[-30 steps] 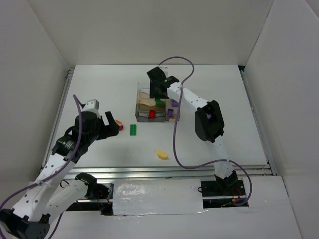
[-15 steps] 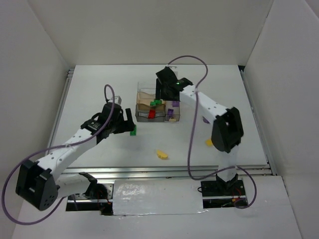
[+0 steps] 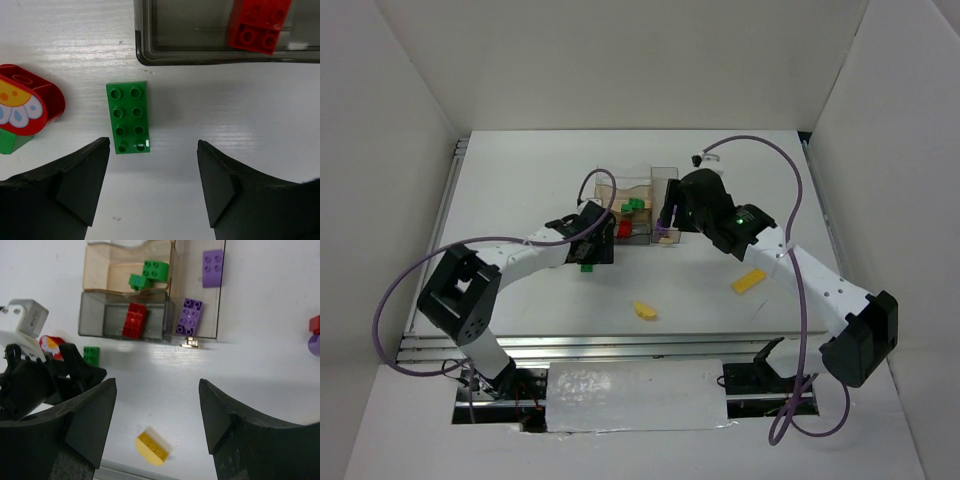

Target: Sort the legos into containers by color

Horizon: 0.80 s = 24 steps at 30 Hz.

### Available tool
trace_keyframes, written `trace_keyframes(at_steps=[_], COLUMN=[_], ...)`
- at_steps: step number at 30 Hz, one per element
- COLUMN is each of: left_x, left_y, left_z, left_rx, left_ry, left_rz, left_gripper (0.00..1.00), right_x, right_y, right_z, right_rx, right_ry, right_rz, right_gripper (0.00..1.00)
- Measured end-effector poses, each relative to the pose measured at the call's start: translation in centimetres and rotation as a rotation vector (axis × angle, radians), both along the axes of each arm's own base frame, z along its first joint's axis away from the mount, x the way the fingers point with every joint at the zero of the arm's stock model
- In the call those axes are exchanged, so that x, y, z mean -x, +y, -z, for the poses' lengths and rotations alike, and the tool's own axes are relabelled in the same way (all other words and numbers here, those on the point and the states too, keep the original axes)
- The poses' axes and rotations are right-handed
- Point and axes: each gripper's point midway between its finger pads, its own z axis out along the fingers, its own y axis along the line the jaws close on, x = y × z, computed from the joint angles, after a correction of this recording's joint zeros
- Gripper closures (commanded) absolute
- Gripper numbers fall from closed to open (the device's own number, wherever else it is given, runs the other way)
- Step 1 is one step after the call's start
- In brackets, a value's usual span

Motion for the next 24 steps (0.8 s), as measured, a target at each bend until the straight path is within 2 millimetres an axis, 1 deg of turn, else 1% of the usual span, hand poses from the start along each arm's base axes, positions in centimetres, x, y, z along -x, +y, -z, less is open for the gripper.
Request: trace_keyframes(at_steps=[2,4,7,8,9,10,12,14,15,17,18,19,21,22,24], left_x=[-0.1,-0.2,-0.2,-0.3,-0.5,-0.6,-0.7,-0.9,-1.1,-1.2,-1.2,-1.2,-0.9,-0.5,0.6], left_y=[0.3,0.5,0.8,0.8,0.7,0.7,0.6,0.3,0.2,0.0,-0.1,-0.1,-0.1,0.0,0.1], left_z=[1.1,2.1,3.4,3.4,3.3,3.3,3.5,3.5,3.5,3.5,3.5,3.5,3.4,3.3,2.4], left_rx=[-0.029,-0.054,-0.079,-0.079,-0.078,-0.077,-0.073,-0.057,-0.052,-0.043,-0.040,-0.038,-0.025,-0.021,-0.006], left_ry=[0.017,0.036,0.060,0.057,0.051,0.047,0.048,0.041,0.035,0.030,0.030,0.029,0.030,0.034,0.041], left_rz=[-0.010,-0.019,-0.042,-0.046,-0.050,-0.053,-0.060,-0.068,-0.063,-0.063,-0.062,-0.061,-0.056,-0.053,-0.038], left_gripper=[0.18,0.20,0.20,0.20,0.22,0.26,0.41,0.63,0.79,0.94,0.98,1.00,1.00,1.00,1.00], right_x=[0.4,0.9,1.5,1.6,1.7,1.7,1.8,1.9,1.9,2.0,2.0,2.0,2.1,2.1,2.2], right_y=[-0.1,-0.1,-0.5,-0.6,-0.6,-0.6,-0.7,-0.7,-0.8,-0.8,-0.8,-0.8,-0.9,-0.9,-1.0], right_z=[1.0,1.2,0.7,0.3,0.0,-0.3,-0.4,-0.1,0.2,0.4,0.5,0.4,0.4,0.3,-0.1], right_rx=[0.013,0.014,0.001,-0.006,-0.012,-0.017,-0.020,-0.016,-0.013,-0.008,-0.007,-0.008,-0.009,-0.010,-0.016], right_ry=[0.019,0.023,0.009,-0.001,-0.009,-0.015,-0.021,-0.015,-0.010,-0.004,-0.003,-0.004,-0.006,-0.008,-0.016], right_rz=[-0.005,-0.011,-0.015,-0.015,-0.014,-0.015,-0.016,-0.018,-0.018,-0.018,-0.018,-0.018,-0.019,-0.019,-0.019], right_gripper=[0.26,0.26,0.26,0.26,0.26,0.26,0.26,0.26,0.26,0.26,0.26,0.26,0.26,0.26,0.26])
